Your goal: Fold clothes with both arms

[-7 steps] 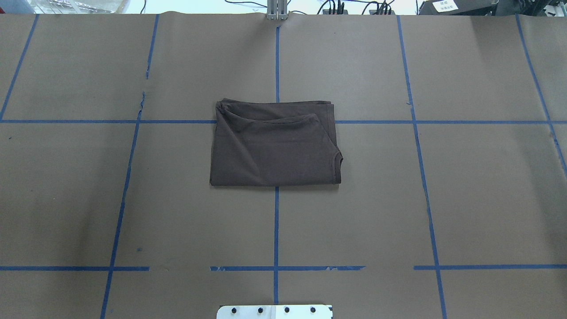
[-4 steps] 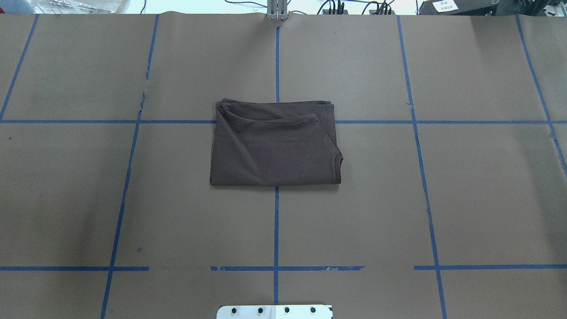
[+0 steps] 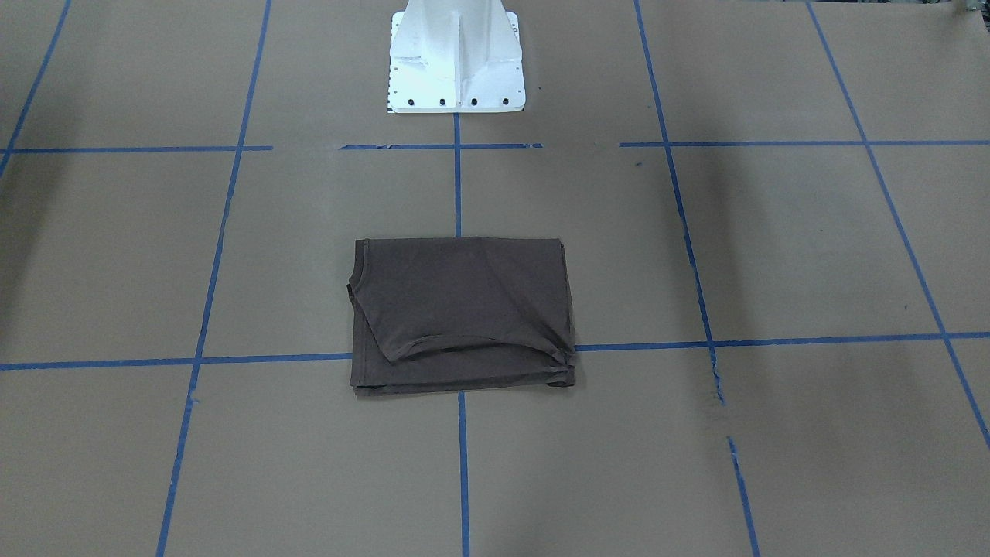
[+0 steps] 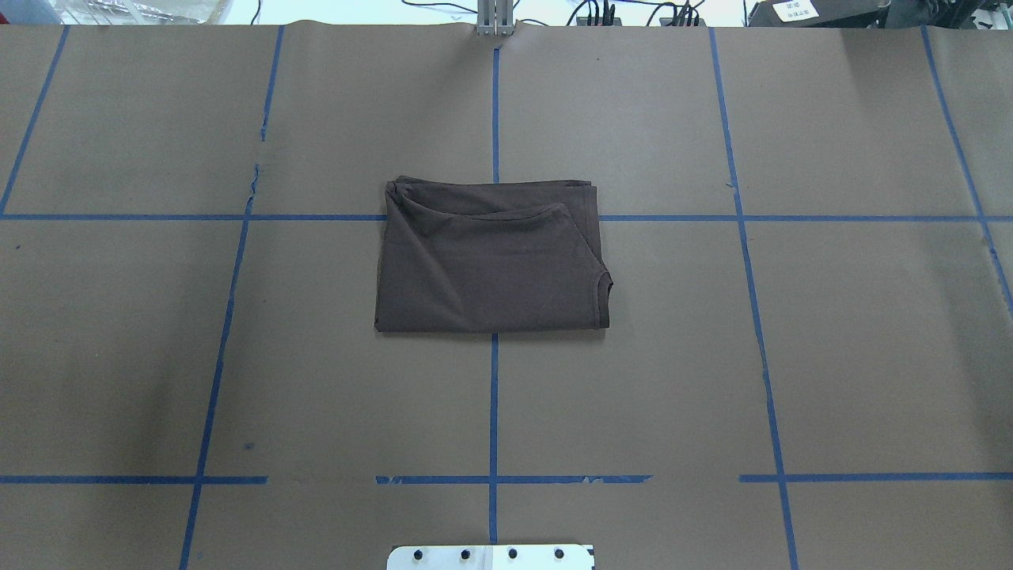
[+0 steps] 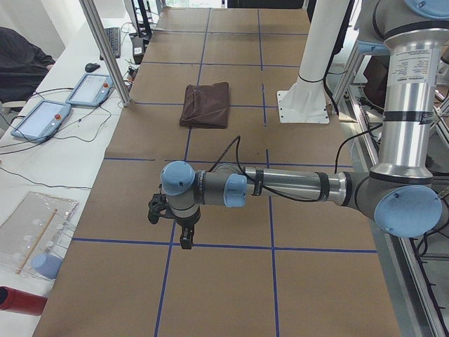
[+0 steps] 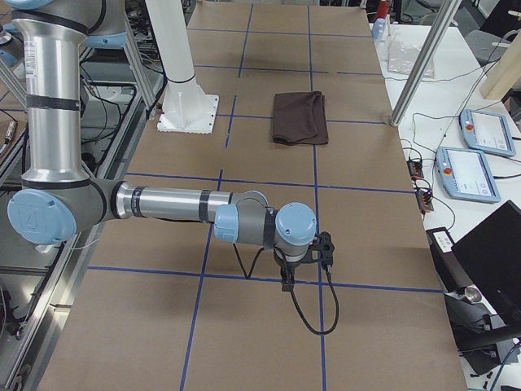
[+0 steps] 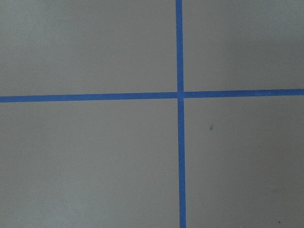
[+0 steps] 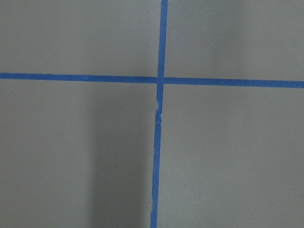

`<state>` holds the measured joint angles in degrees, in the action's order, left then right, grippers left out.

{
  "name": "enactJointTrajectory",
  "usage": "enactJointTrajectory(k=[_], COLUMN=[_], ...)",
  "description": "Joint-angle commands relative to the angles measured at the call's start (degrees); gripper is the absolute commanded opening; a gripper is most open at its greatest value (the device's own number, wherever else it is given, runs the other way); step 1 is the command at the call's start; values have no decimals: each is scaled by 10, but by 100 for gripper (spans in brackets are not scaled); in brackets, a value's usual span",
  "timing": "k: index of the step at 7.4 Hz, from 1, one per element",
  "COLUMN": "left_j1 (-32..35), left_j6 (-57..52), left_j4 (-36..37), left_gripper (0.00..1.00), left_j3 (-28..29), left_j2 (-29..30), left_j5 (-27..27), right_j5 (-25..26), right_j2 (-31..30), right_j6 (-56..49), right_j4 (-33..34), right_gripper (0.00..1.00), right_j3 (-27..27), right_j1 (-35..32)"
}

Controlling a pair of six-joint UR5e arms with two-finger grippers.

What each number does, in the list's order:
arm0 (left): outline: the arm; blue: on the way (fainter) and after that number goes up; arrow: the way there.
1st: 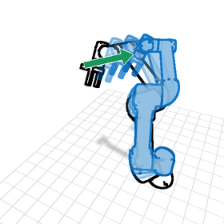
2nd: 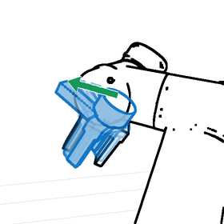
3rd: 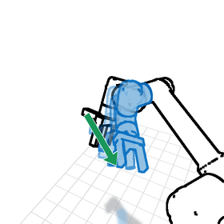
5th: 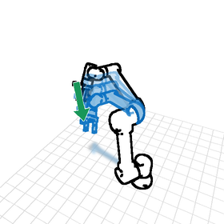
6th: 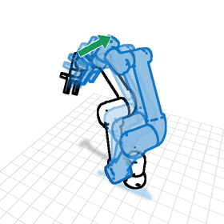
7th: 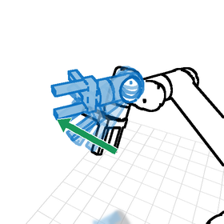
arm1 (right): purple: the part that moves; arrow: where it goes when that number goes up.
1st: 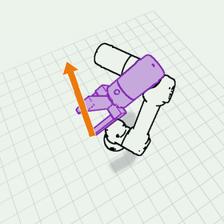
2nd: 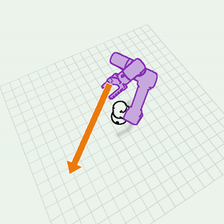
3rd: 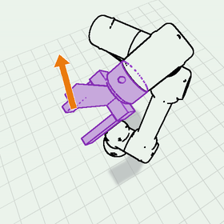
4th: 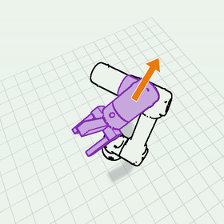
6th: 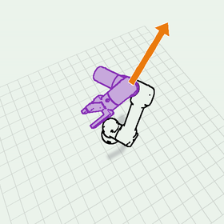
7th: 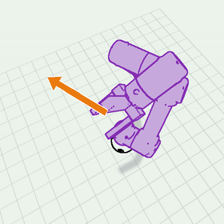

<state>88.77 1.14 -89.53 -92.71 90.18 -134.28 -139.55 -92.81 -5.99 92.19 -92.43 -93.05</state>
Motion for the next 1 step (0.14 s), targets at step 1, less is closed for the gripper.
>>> enactJointTrajectory(k=[1], left_j1=[0], left_j6=[0], left_j4=[0], left_gripper=[100], left_j3=[0], left_j2=[1], left_j5=[-2], right_j5=[-2], right_j2=[0], right_j6=[-2], right_j4=[-1], right_gripper=[100], right_j3=[-2], right_j1=[-1])
